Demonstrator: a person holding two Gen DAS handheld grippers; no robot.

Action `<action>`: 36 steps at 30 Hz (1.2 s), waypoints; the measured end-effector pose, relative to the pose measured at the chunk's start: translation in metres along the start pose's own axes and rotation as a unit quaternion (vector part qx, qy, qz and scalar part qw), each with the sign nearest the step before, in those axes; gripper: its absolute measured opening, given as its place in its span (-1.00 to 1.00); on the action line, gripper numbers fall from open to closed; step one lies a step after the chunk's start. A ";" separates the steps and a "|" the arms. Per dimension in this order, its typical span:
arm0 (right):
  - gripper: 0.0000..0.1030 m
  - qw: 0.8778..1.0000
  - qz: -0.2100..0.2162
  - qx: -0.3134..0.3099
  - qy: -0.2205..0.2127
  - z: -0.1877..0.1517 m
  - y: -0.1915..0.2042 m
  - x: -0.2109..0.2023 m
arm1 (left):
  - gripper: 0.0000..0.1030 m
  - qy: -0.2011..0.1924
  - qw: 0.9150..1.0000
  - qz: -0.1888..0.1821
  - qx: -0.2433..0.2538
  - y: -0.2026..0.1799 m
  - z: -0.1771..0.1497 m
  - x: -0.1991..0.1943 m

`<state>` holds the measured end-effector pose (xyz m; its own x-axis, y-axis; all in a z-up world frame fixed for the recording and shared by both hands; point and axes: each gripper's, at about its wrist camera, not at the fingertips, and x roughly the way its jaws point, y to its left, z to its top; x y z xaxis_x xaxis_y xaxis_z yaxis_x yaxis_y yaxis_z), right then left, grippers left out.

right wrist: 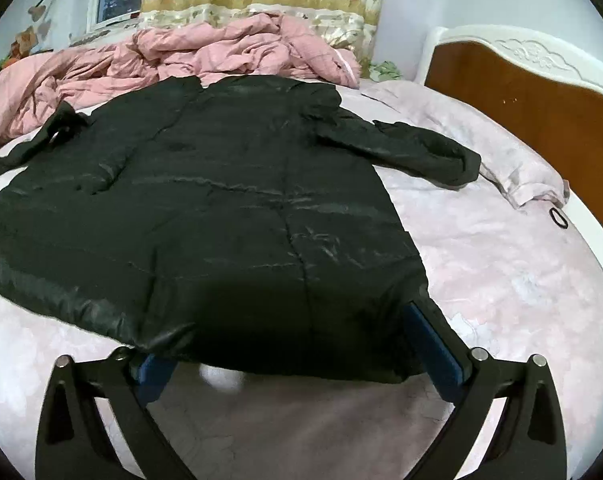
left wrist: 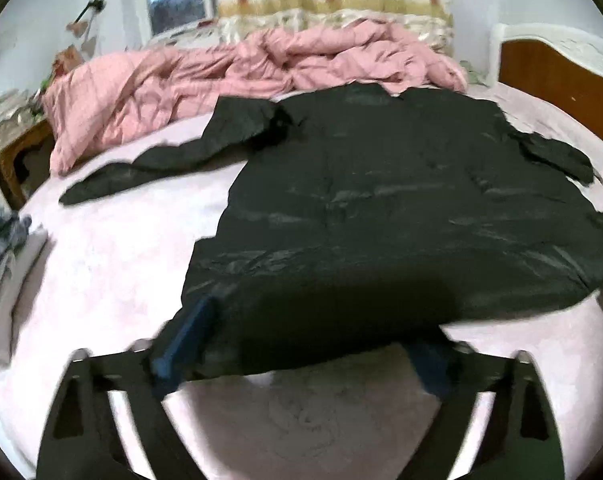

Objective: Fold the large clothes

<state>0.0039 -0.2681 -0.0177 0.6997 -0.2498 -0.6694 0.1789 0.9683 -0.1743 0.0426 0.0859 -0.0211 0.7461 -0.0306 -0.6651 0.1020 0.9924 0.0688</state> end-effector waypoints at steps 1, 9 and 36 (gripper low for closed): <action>-0.07 1.000 0.001 -0.005 -0.001 -0.001 0.003 -0.001 | -0.14 0.001 1.000 -0.012 0.007 -0.003 -0.001 -0.001; -0.60 1.000 -0.007 -0.023 -0.020 -0.011 0.004 -0.038 | -0.66 0.020 0.998 -0.054 0.019 -0.015 -0.005 -0.034; 0.71 0.997 -0.050 0.011 -0.062 0.061 -0.027 -0.053 | 0.56 -0.046 0.999 -0.002 -0.007 0.008 0.069 -0.023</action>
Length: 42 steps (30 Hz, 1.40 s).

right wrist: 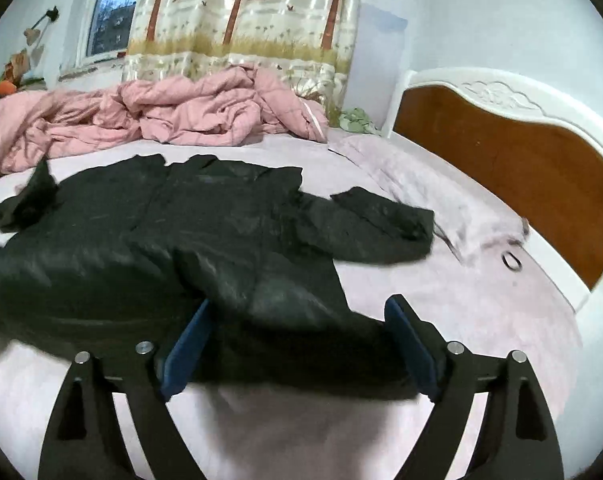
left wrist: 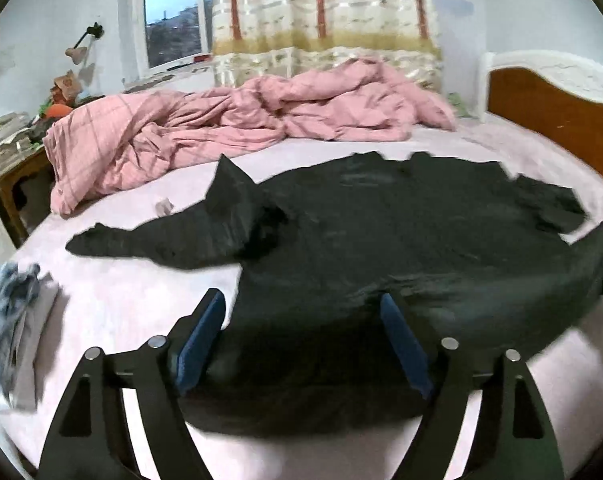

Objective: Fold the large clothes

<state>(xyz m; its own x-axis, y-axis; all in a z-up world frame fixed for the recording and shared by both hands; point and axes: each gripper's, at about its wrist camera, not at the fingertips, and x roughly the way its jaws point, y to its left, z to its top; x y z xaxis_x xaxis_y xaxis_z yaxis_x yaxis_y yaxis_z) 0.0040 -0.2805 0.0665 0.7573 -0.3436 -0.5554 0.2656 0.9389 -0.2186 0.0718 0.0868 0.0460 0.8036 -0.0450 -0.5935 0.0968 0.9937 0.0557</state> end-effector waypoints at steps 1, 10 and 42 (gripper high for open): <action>0.71 1.000 0.005 -0.002 0.018 0.007 0.001 0.018 | 0.55 -0.003 1.000 -0.001 -0.004 0.002 0.006 0.011; 0.79 0.996 0.069 0.057 0.030 -0.003 -0.030 0.047 | 0.91 -0.020 0.985 -0.119 -0.120 0.047 -0.017 0.019; -0.89 0.976 0.102 0.173 0.079 -0.043 -0.076 0.112 | -0.84 -0.037 0.998 -0.015 -0.047 0.024 -0.023 0.048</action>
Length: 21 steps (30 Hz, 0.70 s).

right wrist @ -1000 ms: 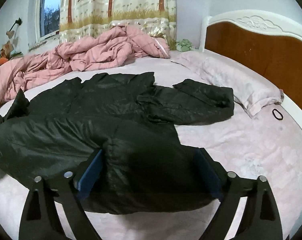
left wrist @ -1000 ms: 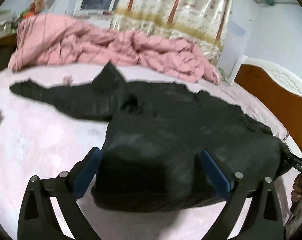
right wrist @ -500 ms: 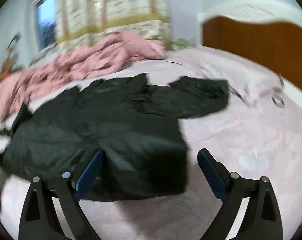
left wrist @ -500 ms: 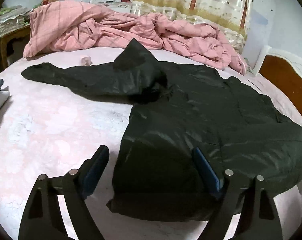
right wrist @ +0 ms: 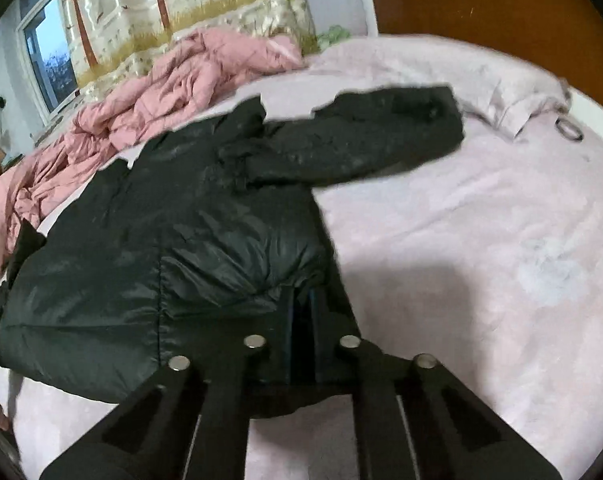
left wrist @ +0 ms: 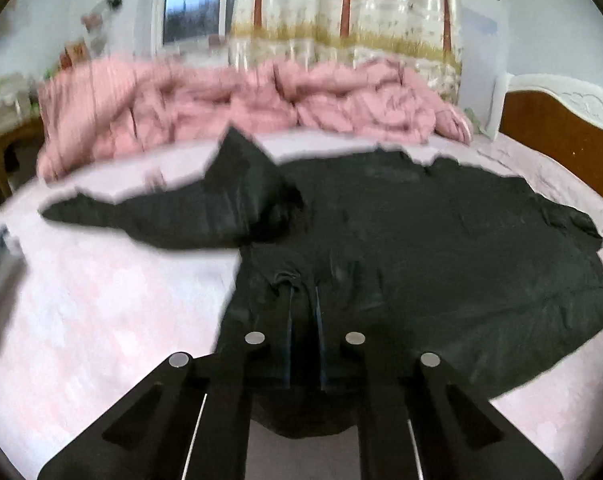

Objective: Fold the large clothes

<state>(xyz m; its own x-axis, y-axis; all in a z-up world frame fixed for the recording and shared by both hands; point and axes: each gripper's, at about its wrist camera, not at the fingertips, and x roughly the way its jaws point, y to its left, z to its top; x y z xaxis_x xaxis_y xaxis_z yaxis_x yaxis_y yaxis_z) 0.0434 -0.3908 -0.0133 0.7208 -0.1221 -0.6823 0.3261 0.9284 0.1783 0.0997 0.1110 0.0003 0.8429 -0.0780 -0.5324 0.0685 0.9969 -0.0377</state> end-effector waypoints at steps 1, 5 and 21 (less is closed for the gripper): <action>-0.90 1.000 0.001 0.000 -0.009 0.001 0.001 -0.005 | -0.84 -0.022 1.000 0.008 0.007 -0.002 0.005 -0.004; -0.90 1.000 -0.010 -0.018 -0.018 0.006 0.005 -0.013 | -0.84 -0.021 0.998 0.054 0.032 -0.012 0.015 0.010; 0.50 0.991 -0.013 -0.088 -0.100 -0.002 0.054 -0.065 | 0.83 -0.068 0.996 0.011 0.049 -0.054 0.009 -0.031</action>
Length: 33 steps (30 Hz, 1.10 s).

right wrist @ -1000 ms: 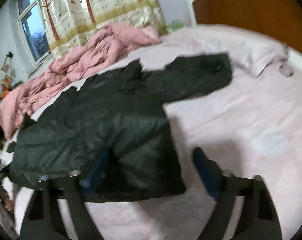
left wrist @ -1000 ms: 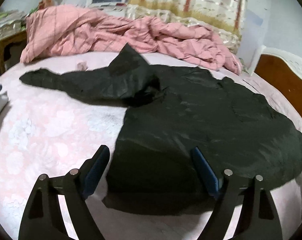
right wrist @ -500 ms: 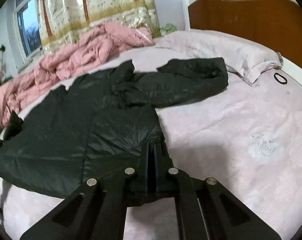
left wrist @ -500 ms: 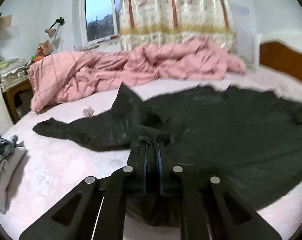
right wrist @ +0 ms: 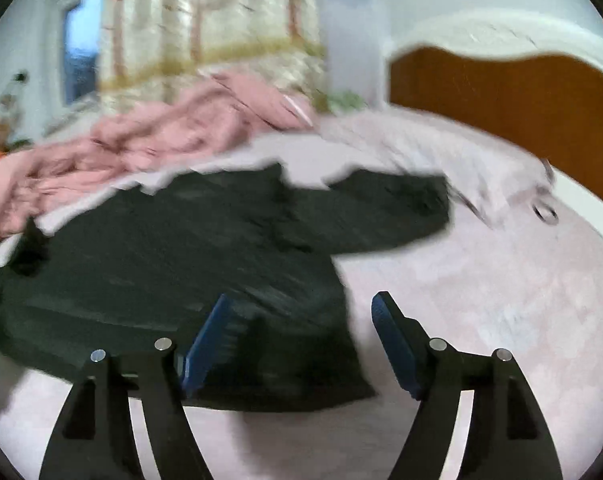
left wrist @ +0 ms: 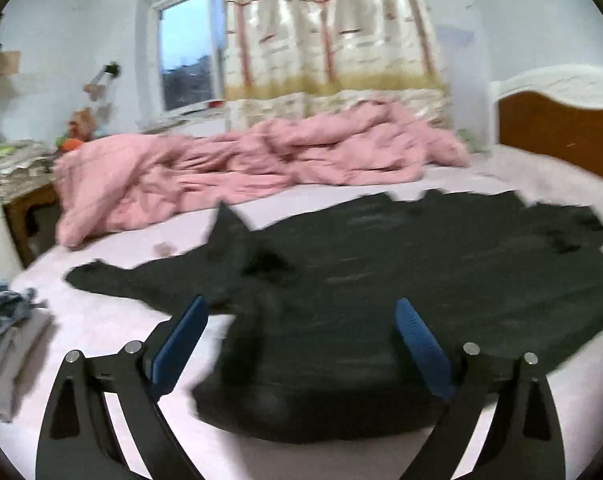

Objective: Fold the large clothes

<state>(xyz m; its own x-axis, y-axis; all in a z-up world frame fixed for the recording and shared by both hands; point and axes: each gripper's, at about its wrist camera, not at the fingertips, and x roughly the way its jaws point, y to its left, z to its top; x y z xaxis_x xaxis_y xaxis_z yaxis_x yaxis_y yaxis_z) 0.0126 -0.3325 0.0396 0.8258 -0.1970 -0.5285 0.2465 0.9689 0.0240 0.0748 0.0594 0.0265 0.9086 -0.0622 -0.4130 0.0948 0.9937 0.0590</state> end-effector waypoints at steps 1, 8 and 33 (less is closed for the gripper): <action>0.66 1.000 0.021 -0.014 -0.004 0.002 0.010 -0.005 | 0.84 0.004 1.000 -0.027 -0.006 -0.007 0.002 -0.003; 0.87 0.993 0.093 -0.055 0.054 -0.011 0.078 0.014 | 0.85 0.112 0.988 -0.107 -0.018 -0.047 -0.005 0.031; 0.99 0.995 0.029 -0.036 0.091 -0.020 0.055 0.031 | 0.85 0.119 0.992 -0.033 0.013 -0.012 -0.022 0.020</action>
<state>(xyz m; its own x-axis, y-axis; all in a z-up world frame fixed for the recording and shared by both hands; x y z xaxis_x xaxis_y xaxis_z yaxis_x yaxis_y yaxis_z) 0.0414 -0.2820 0.0074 0.7307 -0.1158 -0.6728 0.1584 0.9874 0.0021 0.0829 0.0487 -0.0020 0.7785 -0.1003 -0.6196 0.1642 0.9853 0.0469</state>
